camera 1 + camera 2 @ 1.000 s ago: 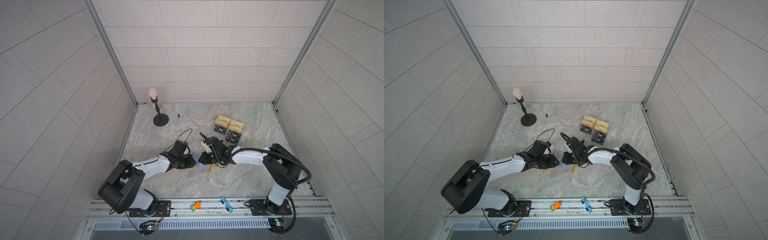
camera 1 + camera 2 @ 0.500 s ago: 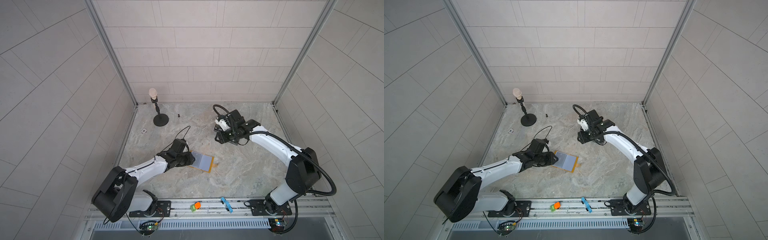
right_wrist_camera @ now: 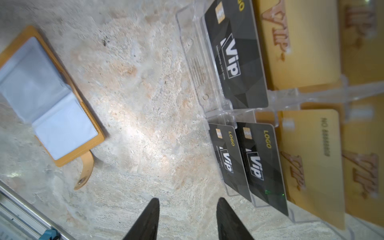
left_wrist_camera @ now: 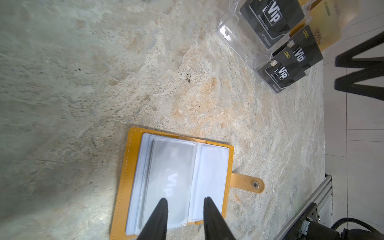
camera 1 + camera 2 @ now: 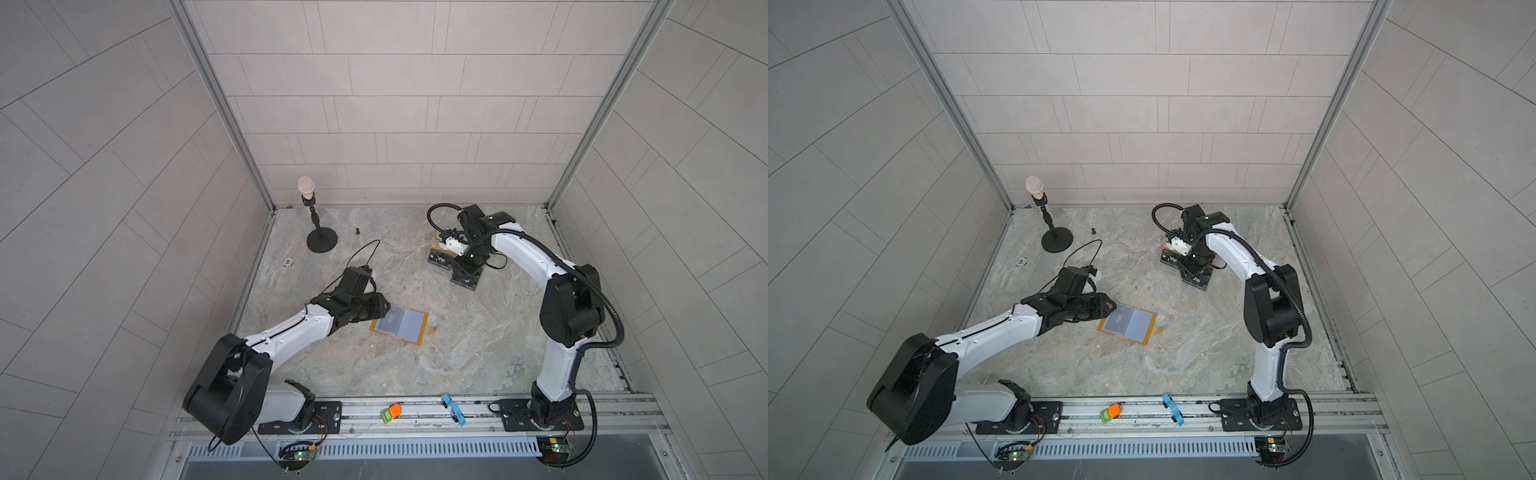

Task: Insert credit cards into a card holder
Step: Flip over the card slot on the card holder, then pick up the credit card from the storage box.

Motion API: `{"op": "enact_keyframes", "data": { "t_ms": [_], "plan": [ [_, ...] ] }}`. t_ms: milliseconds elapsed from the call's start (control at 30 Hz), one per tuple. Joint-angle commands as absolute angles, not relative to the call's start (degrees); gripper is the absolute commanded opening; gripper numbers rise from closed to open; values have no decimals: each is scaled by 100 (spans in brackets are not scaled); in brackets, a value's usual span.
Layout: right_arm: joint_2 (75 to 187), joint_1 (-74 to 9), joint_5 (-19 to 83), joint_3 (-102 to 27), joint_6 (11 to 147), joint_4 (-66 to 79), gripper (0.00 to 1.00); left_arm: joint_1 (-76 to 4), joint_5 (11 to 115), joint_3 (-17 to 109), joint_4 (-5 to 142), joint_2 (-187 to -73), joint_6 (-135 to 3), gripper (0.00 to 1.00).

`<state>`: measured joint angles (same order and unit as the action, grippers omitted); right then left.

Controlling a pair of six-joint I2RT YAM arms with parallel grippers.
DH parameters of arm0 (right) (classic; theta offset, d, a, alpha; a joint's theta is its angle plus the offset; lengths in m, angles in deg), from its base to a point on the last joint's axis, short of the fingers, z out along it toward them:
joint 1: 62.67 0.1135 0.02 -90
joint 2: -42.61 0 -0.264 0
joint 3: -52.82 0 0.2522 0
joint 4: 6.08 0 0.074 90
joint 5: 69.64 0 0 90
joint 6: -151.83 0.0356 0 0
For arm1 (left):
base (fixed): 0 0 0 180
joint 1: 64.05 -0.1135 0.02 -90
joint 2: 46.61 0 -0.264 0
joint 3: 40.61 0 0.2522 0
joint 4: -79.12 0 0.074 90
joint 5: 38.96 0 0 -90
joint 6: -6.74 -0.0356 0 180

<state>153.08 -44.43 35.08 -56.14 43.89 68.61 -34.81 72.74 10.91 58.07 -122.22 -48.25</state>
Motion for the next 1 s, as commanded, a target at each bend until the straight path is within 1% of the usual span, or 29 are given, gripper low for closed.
{"op": "enact_keyframes", "data": {
  "t_ms": [0,167,433,967],
  "plan": [
    [15491,-4437,3213,-5757,3964,7029,47,-3487,7367,994,5824,-12028,-4885,35],
    [15660,-4446,2983,-5886,3943,6886,47,-3487,7415,946,5802,-12045,-4932,36],
    [15978,-4534,3102,-6129,3886,6990,46,-3487,7494,882,5851,-12164,-4930,36],
    [16256,-4569,2738,-6080,3850,6898,46,-3487,7715,865,5956,-12299,-4922,36]
  ]
}}
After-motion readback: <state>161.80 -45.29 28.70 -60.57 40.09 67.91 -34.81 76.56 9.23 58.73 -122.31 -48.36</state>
